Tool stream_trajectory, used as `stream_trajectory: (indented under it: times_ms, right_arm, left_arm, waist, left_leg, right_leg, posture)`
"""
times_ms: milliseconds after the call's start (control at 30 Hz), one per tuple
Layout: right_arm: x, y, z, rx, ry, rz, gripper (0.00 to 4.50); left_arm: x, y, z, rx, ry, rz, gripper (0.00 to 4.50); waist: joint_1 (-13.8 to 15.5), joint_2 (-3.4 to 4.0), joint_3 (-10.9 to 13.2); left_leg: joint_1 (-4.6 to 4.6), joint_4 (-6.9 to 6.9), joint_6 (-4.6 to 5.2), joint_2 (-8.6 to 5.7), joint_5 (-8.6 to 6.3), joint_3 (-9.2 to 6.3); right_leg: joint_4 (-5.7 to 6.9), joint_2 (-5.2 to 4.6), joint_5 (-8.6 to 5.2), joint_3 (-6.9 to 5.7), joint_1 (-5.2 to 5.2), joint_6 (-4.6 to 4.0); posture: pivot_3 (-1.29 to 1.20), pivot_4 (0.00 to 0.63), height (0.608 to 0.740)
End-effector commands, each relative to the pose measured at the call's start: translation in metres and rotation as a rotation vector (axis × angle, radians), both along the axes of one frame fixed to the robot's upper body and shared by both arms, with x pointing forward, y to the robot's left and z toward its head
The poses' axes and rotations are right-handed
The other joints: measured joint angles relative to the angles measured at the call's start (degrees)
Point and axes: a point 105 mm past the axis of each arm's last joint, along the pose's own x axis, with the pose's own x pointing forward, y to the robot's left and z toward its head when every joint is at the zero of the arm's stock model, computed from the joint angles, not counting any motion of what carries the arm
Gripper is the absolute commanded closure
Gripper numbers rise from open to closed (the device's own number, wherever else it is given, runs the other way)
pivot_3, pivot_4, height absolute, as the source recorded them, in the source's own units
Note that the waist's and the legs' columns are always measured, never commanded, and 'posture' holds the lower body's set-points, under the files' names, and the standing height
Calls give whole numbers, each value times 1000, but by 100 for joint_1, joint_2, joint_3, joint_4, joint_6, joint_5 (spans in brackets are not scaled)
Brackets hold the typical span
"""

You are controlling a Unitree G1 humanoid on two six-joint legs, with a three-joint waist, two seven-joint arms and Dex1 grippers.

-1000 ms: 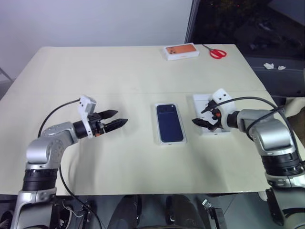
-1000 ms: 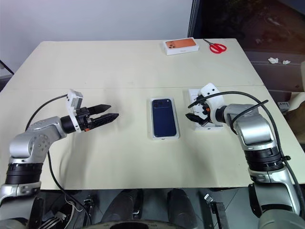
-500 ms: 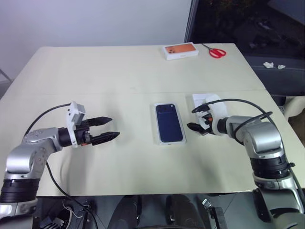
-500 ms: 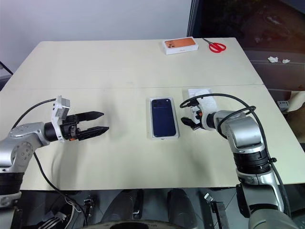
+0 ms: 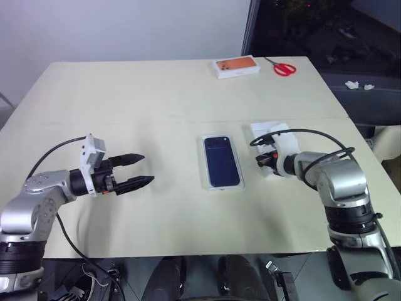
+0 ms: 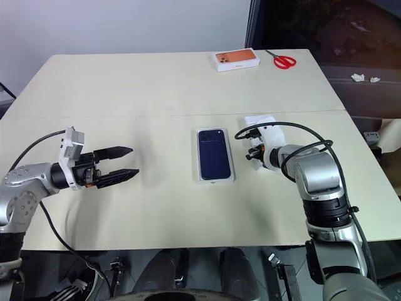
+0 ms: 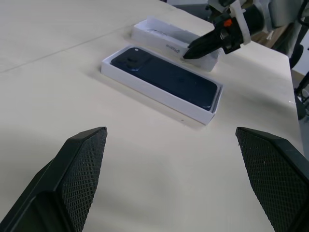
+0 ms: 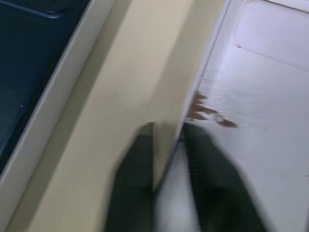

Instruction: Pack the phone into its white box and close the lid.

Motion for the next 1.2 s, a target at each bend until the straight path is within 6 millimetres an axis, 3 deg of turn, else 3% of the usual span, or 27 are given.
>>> stream_trajectory:
  times_ms: [33,133,233,333,433,567,700,900,1000,1200]
  right_arm:
    - [9,-3,17,-1,-75,-13,4466]
    - [18,6,37,91,-134,-16,4466]
    - [18,41,73,357,-181,106,4466]
    - [7,64,101,549,-188,236,4466]
    - [-19,93,121,744,-115,435,4466]
    - [-24,103,119,911,-15,470,4466]
    - [-33,125,107,1120,142,561,4466]
    - [-46,156,101,1236,260,588,4466]
    - [-49,167,93,1287,325,558,4500]
    - [-56,170,59,1296,450,443,4500]
  left_arm:
    - [1,-3,14,-13,-55,-9,0]
    - [3,-1,14,-23,-49,7,0]
    - [8,2,16,-40,-48,40,0]
    - [12,5,16,-43,-53,68,0]
    - [15,8,16,-60,-40,94,0]
    - [17,9,17,-79,-32,109,0]
    - [19,9,21,-94,-69,125,0]
    - [21,7,23,-116,-90,150,0]
    - [21,5,19,-135,-63,157,755]
    - [20,0,15,-168,-49,172,3720]
  waist:
    - [-1,0,0]
    - [-29,1,1]
    - [-43,8,5]
    - [-25,8,5]
    - [16,8,5]
    - [4,8,5]
    - [-24,8,5]
    - [-77,10,6]
    - [-111,10,6]
    - [-154,9,5]
  left_leg:
    - [0,0,0,0,0,0]
    - [0,-1,0,0,0,1]
    - [0,-1,0,3,0,4]
    - [0,-2,0,13,0,3]
    - [0,-2,0,13,0,3]
    - [-1,3,1,10,0,5]
    - [0,0,0,10,0,6]
    - [-1,-9,-2,11,2,17]
    - [-1,-3,-1,11,2,17]
    - [-1,-1,1,9,1,23]
  right_leg:
    - [0,1,0,0,0,0]
    - [1,3,0,1,-1,0]
    - [6,8,0,5,-6,1]
    - [11,18,1,5,-10,1]
    - [11,16,0,4,-8,1]
    - [12,11,2,6,-6,0]
    - [12,10,2,6,-10,-2]
    - [33,12,1,19,-30,-2]
    - [37,12,1,19,-28,-2]
    - [34,11,1,22,-25,-2]
  posture:
    - [0,150,740]
    - [0,150,740]
    - [0,150,740]
    - [0,150,740]
    - [0,150,740]
    - [0,150,740]
    - [0,150,740]
    - [0,150,740]
    - [0,150,740]
    - [0,150,740]
